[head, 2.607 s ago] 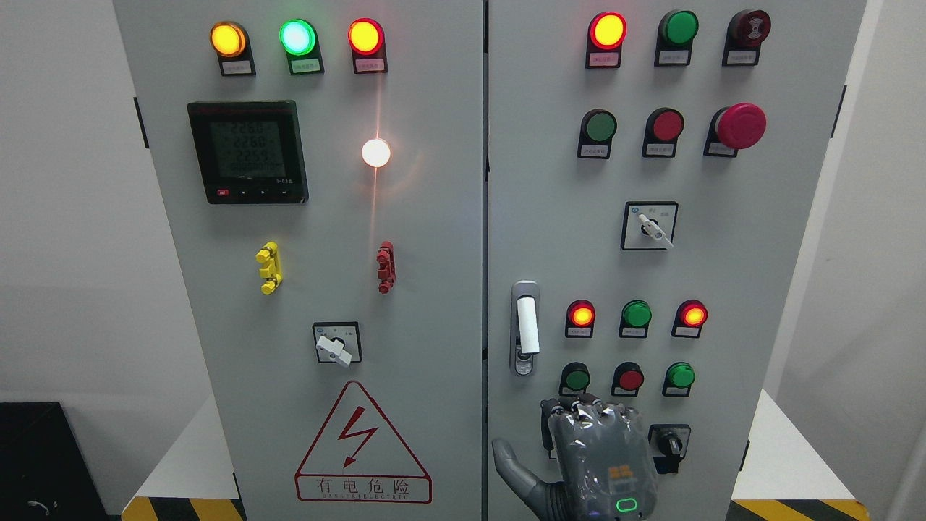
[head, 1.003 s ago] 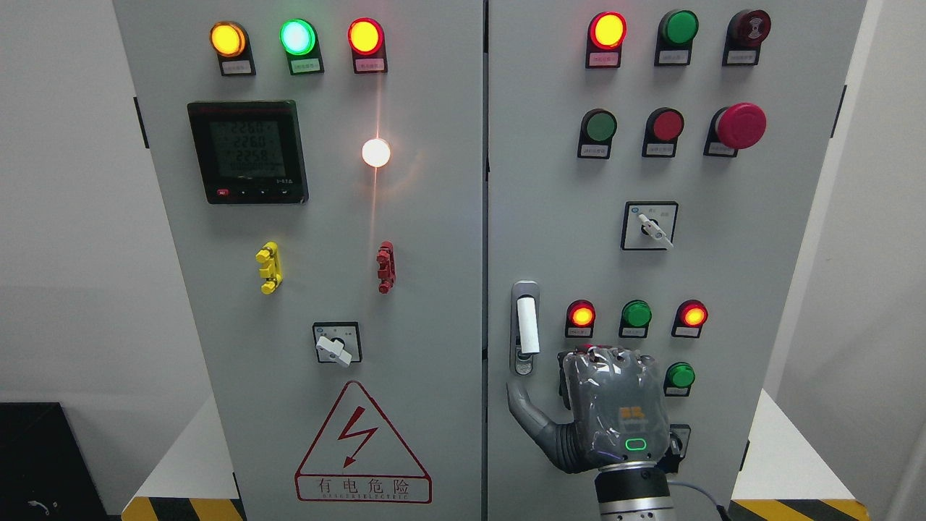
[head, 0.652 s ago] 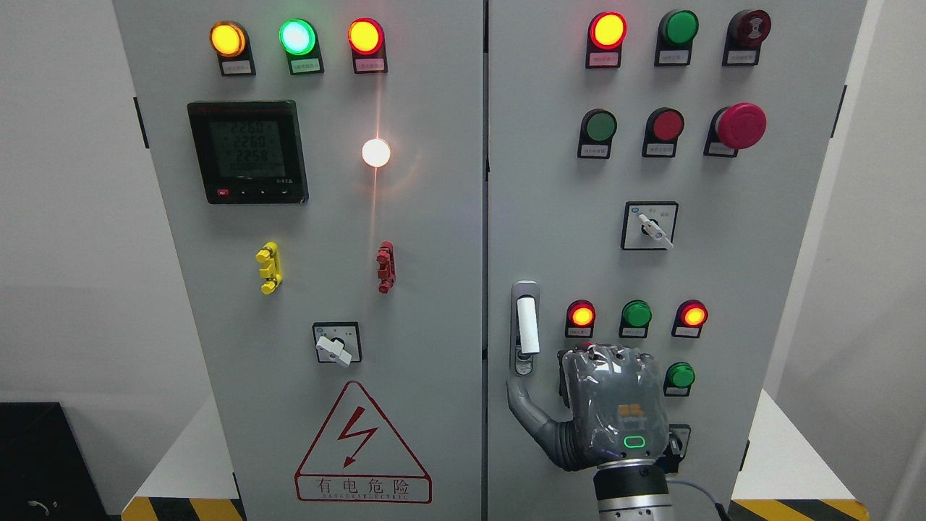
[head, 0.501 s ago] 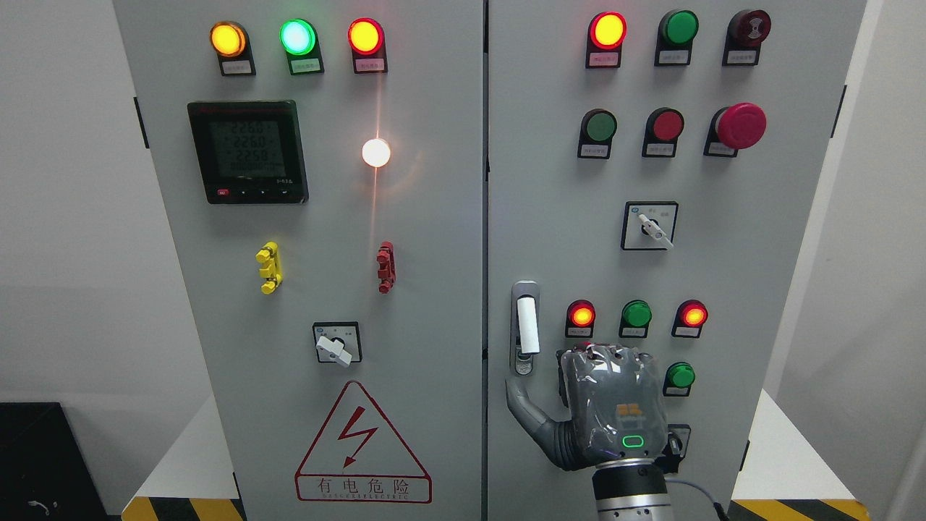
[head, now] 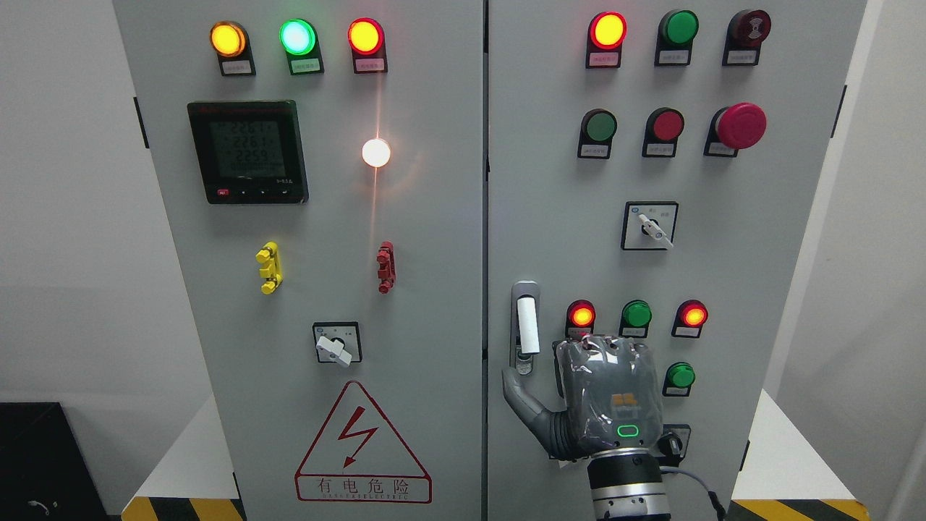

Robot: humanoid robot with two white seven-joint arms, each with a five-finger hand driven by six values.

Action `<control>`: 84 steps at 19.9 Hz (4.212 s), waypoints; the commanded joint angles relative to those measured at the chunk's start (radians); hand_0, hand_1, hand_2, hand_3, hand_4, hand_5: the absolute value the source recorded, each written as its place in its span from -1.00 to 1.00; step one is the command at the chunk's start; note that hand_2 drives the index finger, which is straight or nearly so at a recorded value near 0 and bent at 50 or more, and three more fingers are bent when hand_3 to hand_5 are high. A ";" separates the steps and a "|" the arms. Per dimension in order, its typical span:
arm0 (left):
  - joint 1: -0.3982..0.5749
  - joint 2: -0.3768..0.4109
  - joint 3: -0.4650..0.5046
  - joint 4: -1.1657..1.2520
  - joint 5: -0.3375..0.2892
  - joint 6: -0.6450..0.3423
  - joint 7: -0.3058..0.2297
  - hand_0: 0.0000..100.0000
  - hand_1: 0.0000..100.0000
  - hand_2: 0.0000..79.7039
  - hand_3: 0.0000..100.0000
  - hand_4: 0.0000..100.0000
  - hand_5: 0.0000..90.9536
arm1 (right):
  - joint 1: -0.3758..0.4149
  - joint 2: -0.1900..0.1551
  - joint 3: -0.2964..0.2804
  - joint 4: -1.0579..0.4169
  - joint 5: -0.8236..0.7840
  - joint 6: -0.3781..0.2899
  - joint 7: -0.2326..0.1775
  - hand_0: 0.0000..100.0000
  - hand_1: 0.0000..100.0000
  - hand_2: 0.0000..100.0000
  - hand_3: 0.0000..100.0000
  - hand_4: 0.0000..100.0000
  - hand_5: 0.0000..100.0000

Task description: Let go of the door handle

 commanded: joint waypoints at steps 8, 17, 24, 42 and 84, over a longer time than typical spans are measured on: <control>0.000 0.000 0.000 -0.001 0.000 -0.001 -0.001 -0.76 0.11 -1.00 -1.00 -1.00 -1.00 | -0.040 0.000 -0.001 0.048 0.002 0.011 0.000 -0.41 -0.45 1.00 1.00 1.00 1.00; 0.000 0.000 0.000 0.000 0.000 -0.001 -0.001 -0.76 0.11 -1.00 -1.00 -1.00 -1.00 | -0.041 0.000 -0.003 0.053 0.002 0.011 0.000 -0.29 -0.45 1.00 1.00 1.00 1.00; 0.000 0.000 0.000 -0.001 0.000 -0.001 -0.001 -0.76 0.11 -1.00 -1.00 -1.00 -1.00 | -0.049 0.000 -0.004 0.056 0.002 0.011 0.000 -0.26 -0.44 1.00 1.00 1.00 1.00; 0.000 0.000 0.000 0.000 0.000 -0.001 -0.001 -0.76 0.11 -1.00 -1.00 -1.00 -1.00 | -0.052 0.000 -0.009 0.055 0.000 0.011 -0.001 -0.15 -0.43 1.00 1.00 1.00 1.00; 0.000 0.000 0.000 0.000 0.000 -0.001 -0.001 -0.76 0.11 -1.00 -1.00 -1.00 -1.00 | -0.049 0.000 -0.018 0.048 -0.001 0.012 -0.004 -0.07 -0.39 1.00 1.00 1.00 1.00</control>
